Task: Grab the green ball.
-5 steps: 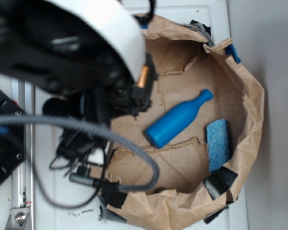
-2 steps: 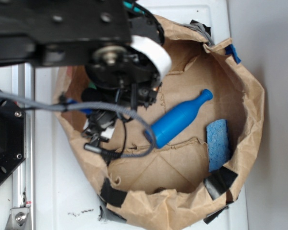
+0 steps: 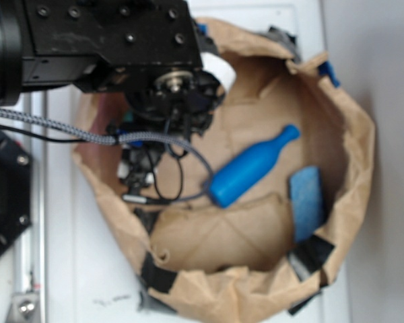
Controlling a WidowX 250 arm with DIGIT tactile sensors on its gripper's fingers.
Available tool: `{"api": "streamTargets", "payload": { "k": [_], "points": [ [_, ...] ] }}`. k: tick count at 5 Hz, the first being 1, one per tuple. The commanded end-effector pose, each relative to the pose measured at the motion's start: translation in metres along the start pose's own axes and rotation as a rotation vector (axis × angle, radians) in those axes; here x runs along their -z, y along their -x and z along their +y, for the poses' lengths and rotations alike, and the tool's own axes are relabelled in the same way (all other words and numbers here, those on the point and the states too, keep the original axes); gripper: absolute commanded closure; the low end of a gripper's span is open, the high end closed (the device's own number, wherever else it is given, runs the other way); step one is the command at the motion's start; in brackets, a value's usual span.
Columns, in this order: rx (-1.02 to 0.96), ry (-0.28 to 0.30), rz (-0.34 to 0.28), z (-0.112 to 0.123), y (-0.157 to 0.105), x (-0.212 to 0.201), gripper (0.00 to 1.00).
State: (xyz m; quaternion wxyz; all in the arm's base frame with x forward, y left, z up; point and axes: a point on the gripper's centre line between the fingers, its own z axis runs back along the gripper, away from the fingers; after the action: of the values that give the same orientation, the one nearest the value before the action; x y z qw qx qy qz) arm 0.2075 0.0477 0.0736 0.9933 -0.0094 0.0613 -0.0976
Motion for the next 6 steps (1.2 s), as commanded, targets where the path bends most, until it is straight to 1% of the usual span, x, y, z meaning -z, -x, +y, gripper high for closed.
{"api": "streamTargets", "payload": {
  "k": [1, 2, 3, 4, 5, 6],
  "points": [
    [0.009, -0.017, -0.022, 0.0, 0.003, 0.017, 0.0],
    [0.017, 0.012, -0.077, 0.009, 0.001, 0.026, 0.0],
    [0.012, 0.011, -0.118, 0.009, -0.003, 0.039, 0.0],
    [0.004, 0.031, -0.11, 0.01, -0.004, 0.041, 0.0],
    [-0.024, 0.026, -0.102, 0.011, 0.002, 0.044, 0.38],
    [-0.028, 0.018, -0.113, 0.011, 0.014, 0.049, 1.0]
  ]
}}
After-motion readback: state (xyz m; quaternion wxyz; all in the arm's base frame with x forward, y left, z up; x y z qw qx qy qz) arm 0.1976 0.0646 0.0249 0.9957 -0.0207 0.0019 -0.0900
